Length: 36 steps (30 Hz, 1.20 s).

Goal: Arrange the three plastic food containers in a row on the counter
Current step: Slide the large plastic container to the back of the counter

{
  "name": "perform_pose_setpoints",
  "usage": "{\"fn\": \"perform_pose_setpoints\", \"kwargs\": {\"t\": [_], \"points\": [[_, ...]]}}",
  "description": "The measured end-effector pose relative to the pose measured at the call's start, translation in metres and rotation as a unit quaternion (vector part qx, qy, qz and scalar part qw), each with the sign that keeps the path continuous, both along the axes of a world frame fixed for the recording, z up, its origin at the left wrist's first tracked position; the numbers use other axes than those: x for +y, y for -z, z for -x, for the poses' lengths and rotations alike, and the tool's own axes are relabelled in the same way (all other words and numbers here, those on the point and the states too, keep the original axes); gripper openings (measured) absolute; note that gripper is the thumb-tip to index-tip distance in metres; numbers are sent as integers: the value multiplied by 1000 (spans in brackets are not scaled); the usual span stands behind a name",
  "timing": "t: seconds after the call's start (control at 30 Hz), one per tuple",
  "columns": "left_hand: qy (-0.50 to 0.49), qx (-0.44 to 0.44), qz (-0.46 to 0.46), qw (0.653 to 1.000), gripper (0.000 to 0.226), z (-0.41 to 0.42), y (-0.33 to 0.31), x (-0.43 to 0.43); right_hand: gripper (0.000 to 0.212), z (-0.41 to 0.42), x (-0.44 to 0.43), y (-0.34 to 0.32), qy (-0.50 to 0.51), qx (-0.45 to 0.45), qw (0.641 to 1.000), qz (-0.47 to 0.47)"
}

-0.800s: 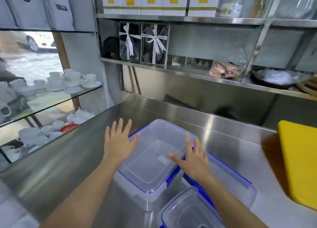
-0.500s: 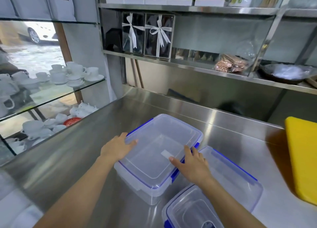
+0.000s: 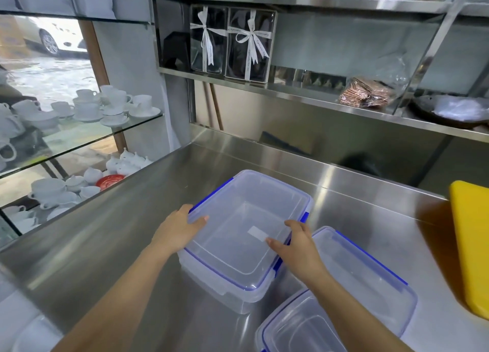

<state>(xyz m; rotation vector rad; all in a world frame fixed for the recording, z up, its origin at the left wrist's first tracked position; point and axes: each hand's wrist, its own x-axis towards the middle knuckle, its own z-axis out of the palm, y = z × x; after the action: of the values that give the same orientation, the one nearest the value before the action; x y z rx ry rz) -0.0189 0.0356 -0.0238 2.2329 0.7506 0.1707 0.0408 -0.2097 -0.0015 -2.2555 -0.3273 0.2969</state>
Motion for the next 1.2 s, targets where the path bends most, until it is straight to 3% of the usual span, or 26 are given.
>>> {"fn": "perform_pose_setpoints", "kwargs": {"t": [0.07,0.17,0.27,0.33,0.4,0.53,0.73,0.93,1.03,1.2], "points": [[-11,-46,65,997,65,4,-2,1,62,-6,3,3,18,13,997,-76],[55,-20,92,994,111,16,-9,2,62,-11,7,9,-17,33,986,-160],[194,95,49,975,143,29,-13,5,110,-7,7,7,-167,70,982,-44],[236,142,-14,961,140,30,-10,7,135,-6,6,8,-236,85,963,100],[238,149,-36,959,138,27,-7,6,136,-6,5,10,-249,77,951,167],[219,102,-23,970,113,16,-3,9,128,-12,11,9,-238,52,961,128],[195,85,-38,976,109,-20,-3,25,123,-50,26,8,-235,38,964,116],[152,14,-165,974,123,-63,-4,33,109,-95,47,5,-204,19,973,108],[142,-33,-245,958,89,-83,1,34,101,-112,55,4,-181,2,977,116],[142,-65,-249,956,106,-108,10,40,93,-130,66,3,-155,-20,979,129]]}}
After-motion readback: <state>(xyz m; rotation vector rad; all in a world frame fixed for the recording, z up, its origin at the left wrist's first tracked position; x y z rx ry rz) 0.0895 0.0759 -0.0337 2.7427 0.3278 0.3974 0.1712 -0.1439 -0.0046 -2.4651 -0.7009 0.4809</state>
